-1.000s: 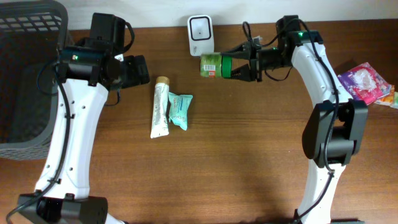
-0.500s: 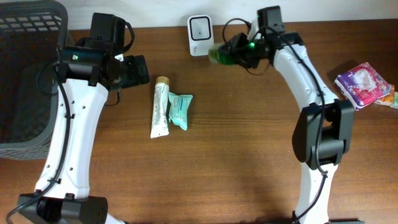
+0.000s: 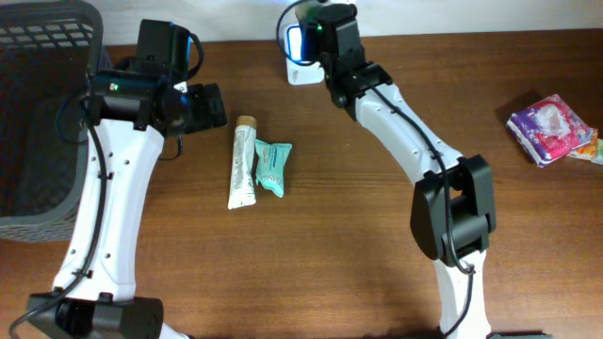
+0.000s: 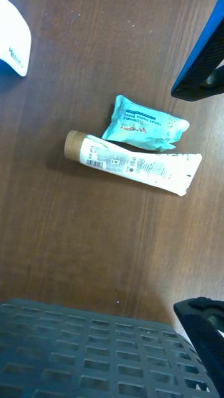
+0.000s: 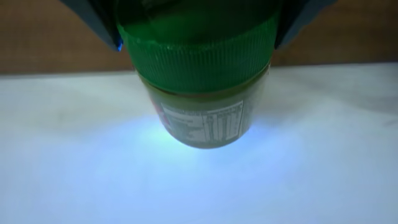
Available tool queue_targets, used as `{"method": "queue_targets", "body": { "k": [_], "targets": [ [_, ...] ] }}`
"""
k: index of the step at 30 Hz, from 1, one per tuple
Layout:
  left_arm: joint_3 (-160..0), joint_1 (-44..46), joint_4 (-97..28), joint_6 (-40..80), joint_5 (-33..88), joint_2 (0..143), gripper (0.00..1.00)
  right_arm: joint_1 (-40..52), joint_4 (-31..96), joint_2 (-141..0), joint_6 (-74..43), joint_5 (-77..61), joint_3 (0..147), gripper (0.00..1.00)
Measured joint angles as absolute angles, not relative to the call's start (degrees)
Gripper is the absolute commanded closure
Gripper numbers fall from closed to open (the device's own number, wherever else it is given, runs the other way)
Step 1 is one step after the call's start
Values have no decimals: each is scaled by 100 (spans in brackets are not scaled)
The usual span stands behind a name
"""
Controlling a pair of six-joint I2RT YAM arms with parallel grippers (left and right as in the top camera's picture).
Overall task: Scan the item barcode
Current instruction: 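Carry the green bottle up to the scanner window, then carry the green bottle to the far right and set it down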
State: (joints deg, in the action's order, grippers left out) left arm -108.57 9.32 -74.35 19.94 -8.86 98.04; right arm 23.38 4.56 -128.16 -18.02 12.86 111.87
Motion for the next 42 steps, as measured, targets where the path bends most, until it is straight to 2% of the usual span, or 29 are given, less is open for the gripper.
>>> {"method": "queue_targets", "body": {
  "k": [15, 22, 26, 30, 34, 42],
  "targets": [
    [-10857, 932, -7432, 1994, -886, 9804, 1, 2373, 113, -13334, -1411, 1719, 11187, 51],
    [-10857, 932, -7432, 1994, -886, 9804, 1, 2143, 1063, -13159, -1393, 1726, 11332, 49],
    [-10857, 932, -7435, 1994, -886, 9804, 1, 1463, 2034, -12669, -1671, 1693, 11511, 48],
    [-10857, 932, -7432, 1994, -886, 9804, 1, 121, 3354, -12125, -1938, 1758, 11697, 45],
    [-10857, 932, -7435, 1994, -886, 9804, 1, -727, 4438, -12103, -1975, 1815, 11705, 45],
    [-10857, 932, -7435, 1994, -886, 9804, 1, -1562, 4744, -12283, -1977, 1177, 11705, 41]
  ]
}}
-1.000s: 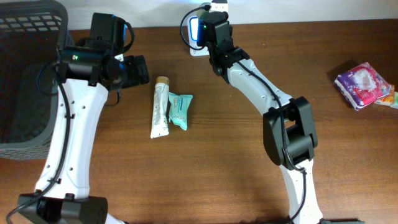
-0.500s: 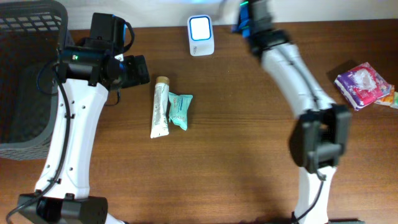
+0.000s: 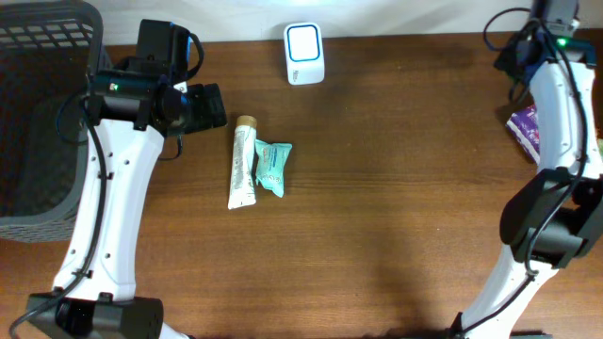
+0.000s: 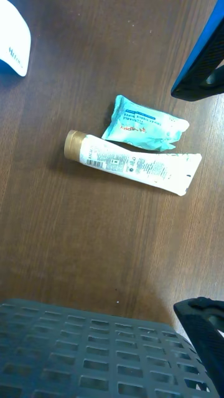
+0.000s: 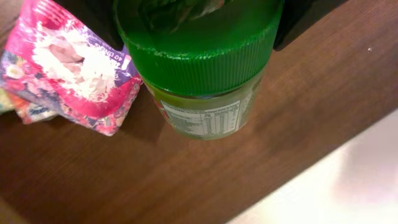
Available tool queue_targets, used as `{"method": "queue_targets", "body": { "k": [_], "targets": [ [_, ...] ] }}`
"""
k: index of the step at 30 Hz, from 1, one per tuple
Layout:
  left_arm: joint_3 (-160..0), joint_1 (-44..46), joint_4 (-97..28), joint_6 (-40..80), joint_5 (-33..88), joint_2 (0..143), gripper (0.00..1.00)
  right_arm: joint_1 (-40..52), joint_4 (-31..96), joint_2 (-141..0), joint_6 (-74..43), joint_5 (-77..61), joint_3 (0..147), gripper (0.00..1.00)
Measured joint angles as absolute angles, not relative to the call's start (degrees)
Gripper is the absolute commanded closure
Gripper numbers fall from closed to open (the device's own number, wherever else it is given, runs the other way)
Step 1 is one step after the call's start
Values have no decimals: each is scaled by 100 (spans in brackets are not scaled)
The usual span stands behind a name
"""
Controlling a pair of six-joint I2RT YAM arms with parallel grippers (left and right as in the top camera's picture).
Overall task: Scan the item barcode
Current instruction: 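Carry the green bottle to the far right and set it down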
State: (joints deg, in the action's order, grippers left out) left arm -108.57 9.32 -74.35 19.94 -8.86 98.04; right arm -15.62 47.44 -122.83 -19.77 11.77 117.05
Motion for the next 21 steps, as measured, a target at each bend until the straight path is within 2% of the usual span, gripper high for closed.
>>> {"method": "queue_targets", "body": {
  "k": [5, 7, 8, 9, 15, 19, 20, 21],
  "targets": [
    [-10857, 932, -7435, 1994, -886, 9804, 1, -1761, 4536, -12840, -1988, 906, 11705, 37],
    [-10857, 932, -7435, 1994, -886, 9804, 1, -1758, 4410, -13023, -2021, 854, 11705, 30],
    [-10857, 932, -7435, 1994, -886, 9804, 1, -1754, 4388, -13109, -2071, 843, 11705, 12],
    [-10857, 932, -7435, 1994, -886, 9804, 1, -1754, 4309, -13187, -2128, 840, 11705, 2],
    [-10857, 932, -7435, 1994, -886, 9804, 1, -1754, 4281, -13194, -2143, 840, 11712, 1],
    [-10857, 932, -7435, 1994, -886, 9804, 1, -1754, 4807, -13192, -2147, 812, 11979, 1],
    [-10857, 932, -7435, 1994, -886, 9804, 1, -1743, 4967, -13179, -2147, 777, 12156, 30],
    [-10857, 932, -7435, 1994, -886, 9804, 1, -1732, 5210, -13141, -2147, 725, 12309, 96]
  ]
}}
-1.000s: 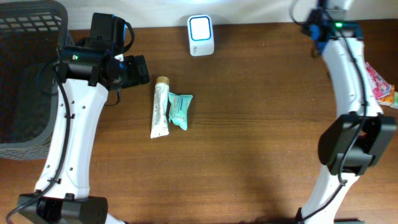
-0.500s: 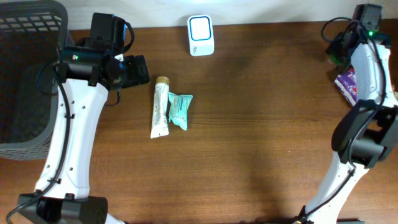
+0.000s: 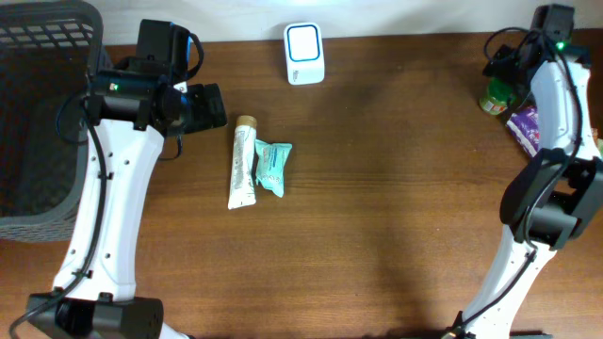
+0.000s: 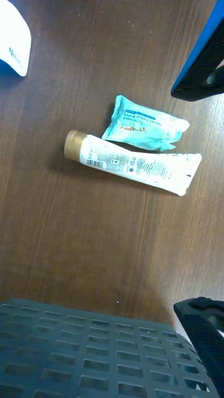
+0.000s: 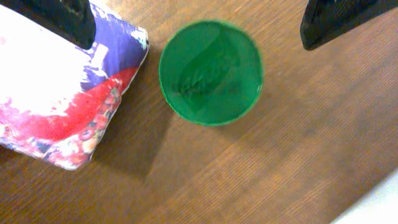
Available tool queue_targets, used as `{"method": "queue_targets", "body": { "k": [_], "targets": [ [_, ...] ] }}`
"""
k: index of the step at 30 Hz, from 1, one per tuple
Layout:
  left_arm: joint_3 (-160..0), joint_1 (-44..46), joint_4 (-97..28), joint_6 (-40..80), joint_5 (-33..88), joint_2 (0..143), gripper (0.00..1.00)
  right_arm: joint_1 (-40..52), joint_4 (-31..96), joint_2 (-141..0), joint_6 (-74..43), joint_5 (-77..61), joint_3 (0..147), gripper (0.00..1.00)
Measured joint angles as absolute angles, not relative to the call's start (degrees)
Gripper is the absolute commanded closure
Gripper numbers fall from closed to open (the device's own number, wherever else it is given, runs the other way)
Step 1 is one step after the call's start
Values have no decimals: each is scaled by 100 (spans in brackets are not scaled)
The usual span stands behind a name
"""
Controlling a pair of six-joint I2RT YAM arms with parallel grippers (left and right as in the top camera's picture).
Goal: Scan the item barcode
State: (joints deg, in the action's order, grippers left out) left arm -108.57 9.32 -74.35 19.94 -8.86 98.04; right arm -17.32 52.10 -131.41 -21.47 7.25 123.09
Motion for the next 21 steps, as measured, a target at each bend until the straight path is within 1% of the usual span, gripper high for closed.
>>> {"method": "queue_targets", "body": {
  "k": [4, 6, 8, 10, 16, 17, 18, 20, 21],
  "targets": [
    [-10857, 932, -7435, 1994, -886, 9804, 1, -1509, 6163, -12696, -2143, 211, 12916, 96],
    [-10857, 932, -7432, 1994, -886, 9804, 1, -1350, 6370, -12532, -2182, -3, 12999, 93],
    [-10857, 932, -7432, 1994, -886, 9804, 1, -1044, 6692, -12414, -2196, -364, 13039, 96],
    [-10857, 932, -7432, 1994, -886, 9804, 1, -744, 6991, -12416, -2200, -668, 13037, 96],
    [-10857, 932, -7435, 1994, -886, 9804, 1, 180, 7544, -12418, -2209, -1074, 13037, 91],
    [-10857, 932, -7435, 1994, -886, 9804, 1, 311, 7585, -12418, -2209, -1090, 13037, 87],
    [-10857, 932, -7435, 1994, -886, 9806, 1, 432, 7605, -12418, -2211, -1116, 13037, 75],
    [-10857, 932, -7435, 1994, -886, 9804, 1, 646, 7679, -12418, -2222, -1149, 13037, 70],
    [-10857, 932, -7435, 1994, -886, 9804, 1, 746, 7721, -12418, -2250, -1157, 13037, 66]
  ]
}}
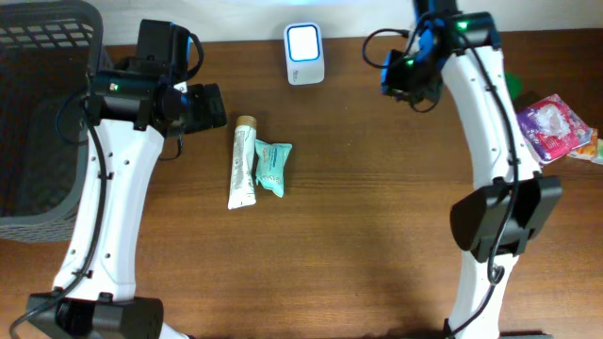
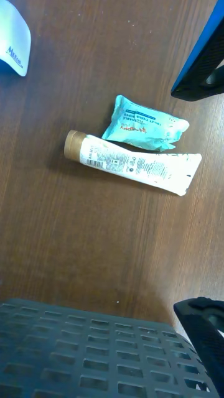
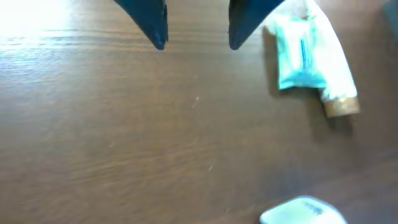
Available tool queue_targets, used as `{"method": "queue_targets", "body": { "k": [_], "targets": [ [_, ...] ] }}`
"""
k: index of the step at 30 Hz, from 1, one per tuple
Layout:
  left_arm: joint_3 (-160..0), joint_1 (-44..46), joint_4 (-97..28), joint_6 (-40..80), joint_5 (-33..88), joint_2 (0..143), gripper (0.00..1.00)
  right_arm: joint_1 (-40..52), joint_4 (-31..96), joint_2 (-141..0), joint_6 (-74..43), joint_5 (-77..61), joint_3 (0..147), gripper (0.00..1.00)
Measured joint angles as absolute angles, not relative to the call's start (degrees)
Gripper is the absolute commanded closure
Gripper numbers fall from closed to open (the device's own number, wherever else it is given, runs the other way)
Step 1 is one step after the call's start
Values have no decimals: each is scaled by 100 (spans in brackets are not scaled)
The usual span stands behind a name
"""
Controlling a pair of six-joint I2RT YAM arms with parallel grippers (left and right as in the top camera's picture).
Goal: Scan the item barcode
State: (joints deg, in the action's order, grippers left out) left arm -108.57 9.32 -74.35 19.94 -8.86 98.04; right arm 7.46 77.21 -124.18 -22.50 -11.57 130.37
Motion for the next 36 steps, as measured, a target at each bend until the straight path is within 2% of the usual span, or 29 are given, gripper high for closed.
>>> {"method": "queue_targets", "body": {
  "k": [1, 2, 3, 4, 7, 8, 11, 13, 17, 22, 23, 25, 30, 34, 36],
  "targets": [
    [-10857, 932, -7435, 1994, -886, 9806, 1, 840, 7760, -12418, -2255, -1175, 13037, 82],
    [-10857, 932, -7435, 1994, -886, 9804, 1, 908, 7769, -12418, -2257, -1175, 13037, 95],
    [-10857, 932, -7435, 1994, -886, 9804, 1, 972, 7767, -12418, -2259, -1177, 13037, 96],
    [-10857, 932, -7435, 1994, -886, 9806, 1, 1039, 7767, -12418, -2290, -1179, 13037, 91],
    [-10857, 932, -7435, 1994, -886, 9804, 1, 1238, 7638, -12418, -2318, -1197, 13028, 38],
    [-10857, 932, -7435, 1994, -886, 9804, 1, 1306, 7585, -12418, -2322, -1194, 13015, 24],
    [-10857, 932, -7435, 1994, -886, 9804, 1, 1542, 7360, -12418, -2311, -1190, 12814, 8],
    [-10857, 932, -7435, 1994, -886, 9804, 1, 1691, 7242, -12418, -2331, -1192, 12617, 5],
    [-10857, 932, -7435, 1994, -886, 9804, 1, 2095, 6928, -12425, -2469, -1214, 12086, 5],
    [-10857, 932, -7435, 1994, -886, 9804, 1, 2622, 5804, -12433, -2958, -1269, 11089, 5],
    [-10857, 932, -7432, 1994, -886, 9804, 1, 2696, 5581, -12433, -3057, -1282, 10892, 6],
    [-10857, 932, -7432, 1994, -886, 9804, 1, 2829, 5253, -12436, -3247, -1326, 10538, 25],
    [-10857, 932, -7432, 1994, -886, 9804, 1, 3164, 4296, -12436, -3446, -1474, 9972, 28],
    [-10857, 932, -7432, 1994, -886, 9804, 1, 3461, 3846, -12512, -3465, -1367, 9929, 39],
    [-10857, 932, -7435, 1994, -886, 9804, 1, 3553, 3691, -12567, -3470, -1295, 9922, 40]
  ]
}}
